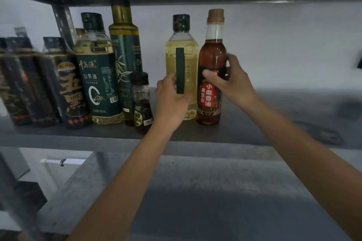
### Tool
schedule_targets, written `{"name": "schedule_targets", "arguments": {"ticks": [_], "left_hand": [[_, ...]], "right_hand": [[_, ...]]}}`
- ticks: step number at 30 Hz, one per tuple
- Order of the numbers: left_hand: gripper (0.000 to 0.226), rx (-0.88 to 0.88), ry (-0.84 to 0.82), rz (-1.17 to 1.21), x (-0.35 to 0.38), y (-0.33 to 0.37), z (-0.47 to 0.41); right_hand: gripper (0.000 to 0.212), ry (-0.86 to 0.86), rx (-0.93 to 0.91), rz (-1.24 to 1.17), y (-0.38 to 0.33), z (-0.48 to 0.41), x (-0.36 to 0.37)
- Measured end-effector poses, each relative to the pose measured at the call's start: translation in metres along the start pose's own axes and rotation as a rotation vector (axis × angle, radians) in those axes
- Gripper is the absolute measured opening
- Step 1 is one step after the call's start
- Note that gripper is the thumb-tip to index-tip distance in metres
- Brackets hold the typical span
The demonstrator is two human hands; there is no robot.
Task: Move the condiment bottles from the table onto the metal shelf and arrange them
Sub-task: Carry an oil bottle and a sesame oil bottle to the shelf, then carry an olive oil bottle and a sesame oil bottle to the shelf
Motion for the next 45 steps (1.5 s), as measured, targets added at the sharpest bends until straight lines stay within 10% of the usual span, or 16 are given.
{"name": "schedule_targets", "arguments": {"ticks": [4, 10, 24, 35, 45], "left_hand": [[0.06, 0.151, -0.058, -0.576, 0.009, 0.002, 0.052], [0.056, 0.467, -0.249, -0.731, 0.074, 0.005, 0.153], [0.078, 0.962, -1.117, -0.535, 0.297, 0.057, 0.448], [0.076, 1.533, -1.355, -0.186, 0.389, 0.182, 0.672], [0.078, 1.676, -1.447, -0.084, 0.436, 0.236, 0.753]], "right_hand": [[0.066, -0.066, 0.165, 0.321, 0.027, 0.059, -0.006], [0.063, 0.187, 0.221, 0.785, 0.038, 0.208, -0.021], [0.06, 0.564, 1.213, 0.92, 0.04, 0.635, -0.081], [0.054, 1.092, 1.737, 0.953, -0.055, 0.87, -0.147], [0.052, 1.274, 1.919, 0.866, -0.096, 0.946, -0.166]]}}
Point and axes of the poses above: each hand's wrist, its own z-axis away from the middle knuckle, its own x-axis out of the palm, y = z × x, the point moved 10 cm from there along -z, towards the middle knuckle, and after that the axes turned 7 degrees about -y, right-handed, at the moved point
